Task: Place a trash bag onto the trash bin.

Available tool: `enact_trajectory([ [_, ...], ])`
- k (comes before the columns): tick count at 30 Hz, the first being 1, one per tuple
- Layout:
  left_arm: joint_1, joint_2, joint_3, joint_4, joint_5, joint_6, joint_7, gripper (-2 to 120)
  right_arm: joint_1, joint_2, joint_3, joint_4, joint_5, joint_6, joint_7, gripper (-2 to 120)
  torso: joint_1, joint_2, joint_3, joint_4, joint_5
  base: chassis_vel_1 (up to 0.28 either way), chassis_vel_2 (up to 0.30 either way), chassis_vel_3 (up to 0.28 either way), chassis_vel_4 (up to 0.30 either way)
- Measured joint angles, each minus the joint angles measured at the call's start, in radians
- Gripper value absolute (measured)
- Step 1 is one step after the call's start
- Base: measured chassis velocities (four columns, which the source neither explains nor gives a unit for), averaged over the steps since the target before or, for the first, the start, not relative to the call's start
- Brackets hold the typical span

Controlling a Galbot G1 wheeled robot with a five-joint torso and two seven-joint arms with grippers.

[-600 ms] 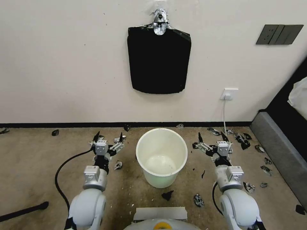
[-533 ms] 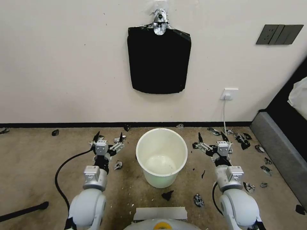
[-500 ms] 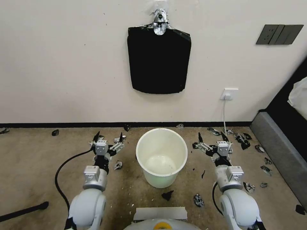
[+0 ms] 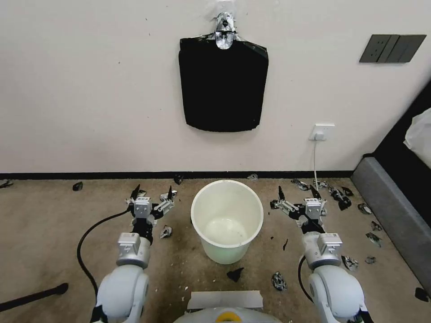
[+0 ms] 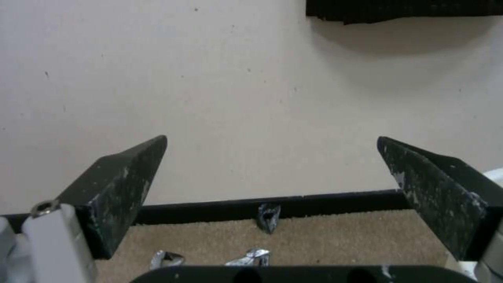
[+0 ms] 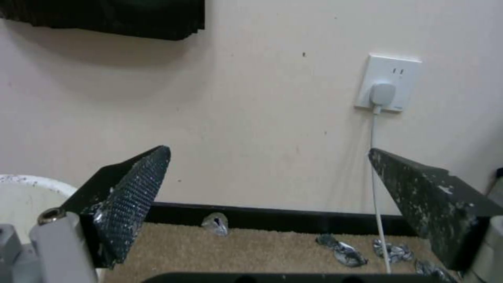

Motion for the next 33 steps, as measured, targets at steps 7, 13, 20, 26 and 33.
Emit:
enact_trajectory([
  [7,0.0,0.0,0.0,0.0,0.0,0.0,0.0,100,0.0,0.0,0.0,0.0,0.0,0.0,0.0,100,0.0,0.0,0.0,0.0,0.0,0.0,0.0,0.0,0.0],
  [13,0.0,0.0,0.0,0.0,0.0,0.0,0.0,100,0.0,0.0,0.0,0.0,0.0,0.0,0.0,100,0.0,0.0,0.0,0.0,0.0,0.0,0.0,0.0,0.0],
  [20,0.035,-0.019,-0.001,-0.016,-0.023,-0.095,-0.039,100,-0.067,-0.03,0.018,0.072,0.027,0.117,0.075,100,0.0,0.0,0.0,0.0001,0.0,0.0,0.0,0.0,0.0],
  [26,0.099,-0.053,0.007,-0.055,-0.058,-0.261,-0.085,100,-0.113,-0.039,0.02,0.113,0.039,0.192,0.116,100,0.0,0.0,0.0,0.0002,-0.0001,0.0,0.0,0.0,0.0],
  [33,0.101,-0.038,0.02,-0.064,-0.074,-0.272,-0.051,100,-0.116,-0.034,-0.001,0.089,0.039,0.192,0.115,100,0.0,0.0,0.0,0.0,0.0001,0.0,0.0,0.0,0.0],
])
